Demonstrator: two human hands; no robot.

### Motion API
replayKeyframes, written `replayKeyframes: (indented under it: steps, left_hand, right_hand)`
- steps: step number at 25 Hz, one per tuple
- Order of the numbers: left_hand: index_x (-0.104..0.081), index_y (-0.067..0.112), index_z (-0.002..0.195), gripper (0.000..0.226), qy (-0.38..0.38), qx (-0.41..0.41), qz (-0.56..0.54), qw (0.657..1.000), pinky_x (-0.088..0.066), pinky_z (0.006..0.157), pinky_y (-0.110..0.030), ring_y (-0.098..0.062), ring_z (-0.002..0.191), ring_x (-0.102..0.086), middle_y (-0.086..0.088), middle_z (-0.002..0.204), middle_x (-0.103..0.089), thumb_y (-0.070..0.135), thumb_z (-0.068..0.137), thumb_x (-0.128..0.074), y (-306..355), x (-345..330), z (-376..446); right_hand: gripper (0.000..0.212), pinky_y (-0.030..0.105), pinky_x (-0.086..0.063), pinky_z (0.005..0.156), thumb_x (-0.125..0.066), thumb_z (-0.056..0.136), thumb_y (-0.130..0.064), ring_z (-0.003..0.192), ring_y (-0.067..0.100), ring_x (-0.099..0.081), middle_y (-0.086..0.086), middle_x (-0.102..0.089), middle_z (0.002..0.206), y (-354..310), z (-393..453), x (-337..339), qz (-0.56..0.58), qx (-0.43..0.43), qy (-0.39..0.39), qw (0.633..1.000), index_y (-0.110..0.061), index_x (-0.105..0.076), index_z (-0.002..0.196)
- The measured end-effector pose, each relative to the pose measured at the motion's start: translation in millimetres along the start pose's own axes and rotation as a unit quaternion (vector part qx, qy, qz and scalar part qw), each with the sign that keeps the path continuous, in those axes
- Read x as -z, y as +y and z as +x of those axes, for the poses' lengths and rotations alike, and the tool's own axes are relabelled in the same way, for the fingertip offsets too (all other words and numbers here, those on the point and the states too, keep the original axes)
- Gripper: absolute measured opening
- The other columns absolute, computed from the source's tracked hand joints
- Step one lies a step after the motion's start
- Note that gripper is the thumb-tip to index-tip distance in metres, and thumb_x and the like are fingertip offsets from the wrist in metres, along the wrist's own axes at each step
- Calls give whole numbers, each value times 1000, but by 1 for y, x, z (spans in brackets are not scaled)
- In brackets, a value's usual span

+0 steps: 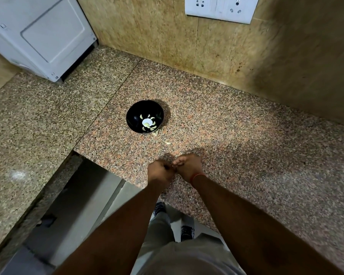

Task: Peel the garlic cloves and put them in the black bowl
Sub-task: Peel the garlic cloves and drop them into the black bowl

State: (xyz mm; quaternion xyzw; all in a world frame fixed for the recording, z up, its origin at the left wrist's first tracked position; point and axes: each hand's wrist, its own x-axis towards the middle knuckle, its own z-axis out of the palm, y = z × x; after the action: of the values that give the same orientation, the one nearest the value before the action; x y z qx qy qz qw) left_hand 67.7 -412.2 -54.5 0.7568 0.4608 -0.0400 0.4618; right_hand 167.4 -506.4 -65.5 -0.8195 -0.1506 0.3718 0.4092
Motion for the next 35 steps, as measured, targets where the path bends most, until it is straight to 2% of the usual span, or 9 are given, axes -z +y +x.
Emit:
replayKeyframes:
  steps: [4,7,11,15,20,24,28,32,35]
  left_hand:
    - [-82,14,87,7,-42,-67,42,996,-40,55,-5,5,57,-56,3,75,-72,10,89,-76,-5,9,2]
    - [-81,12,87,14,-49,-75,43,995,-40,50,-7,7,50,-54,9,70,-68,5,91,-71,-8,12,1]
    - [-79,13,79,15,-39,-12,-1,999,-44,44,-13,3,39,-56,2,64,-70,2,88,-74,-14,10,1]
    - [-73,3,78,14,-87,72,-107,988,-49,40,-31,-23,39,-56,-22,63,-69,2,92,-72,-22,15,3]
    - [-72,1,81,13,-79,113,-125,982,-47,37,-30,-23,37,-56,-21,60,-68,5,94,-71,-24,9,9]
    - [-71,0,80,14,-73,108,-108,986,-47,37,-30,-23,35,-55,-22,59,-68,5,93,-71,-22,5,13]
    - [-72,2,78,16,-81,79,-114,987,-41,36,-26,-20,33,-50,-17,54,-64,0,94,-68,-19,9,9]
    - [-64,-22,87,12,-85,34,-141,986,-40,39,-16,-4,36,-47,-12,61,-57,-12,93,-62,-16,15,-3]
    - [-62,-24,83,15,-78,-4,-120,990,-38,42,-11,-4,40,-46,-12,62,-54,-12,92,-61,-14,17,-8]
  right_hand:
    - [23,36,-63,81,-74,81,7,77,15,-74,0,-77,76,1,-1,3,-23,12,-2,1000,-14,-78,73]
    - [26,36,-62,83,-67,84,6,78,14,-72,-2,-76,78,-2,-4,2,-79,27,-16,996,-16,-76,73]
    - [24,40,-62,77,-67,81,-2,76,12,-68,-8,-71,78,-3,-7,-1,-147,61,-18,987,-24,-69,72]
    - [25,43,-62,74,-63,76,-1,75,15,-66,-7,-68,75,-7,-3,1,-182,75,-21,980,-24,-61,68]
    - [22,45,-62,66,-61,66,-3,68,19,-65,-5,-65,67,-5,8,0,-199,80,-28,976,-24,-55,63]
    - [19,41,-60,63,-59,68,-4,67,19,-62,-5,-62,66,-3,9,-3,-209,81,-21,974,-22,-52,65]
    - [27,32,-57,63,-63,72,2,67,13,-60,-7,-63,69,-7,8,1,-162,56,-25,985,-23,-56,66]
    - [29,22,-58,64,-75,76,8,68,4,-66,-2,-73,78,-2,-1,6,-75,34,-36,996,-20,-66,76]
    - [27,19,-59,66,-76,77,11,66,-2,-67,-1,-74,79,0,-9,8,-27,25,-39,999,-15,-69,80]
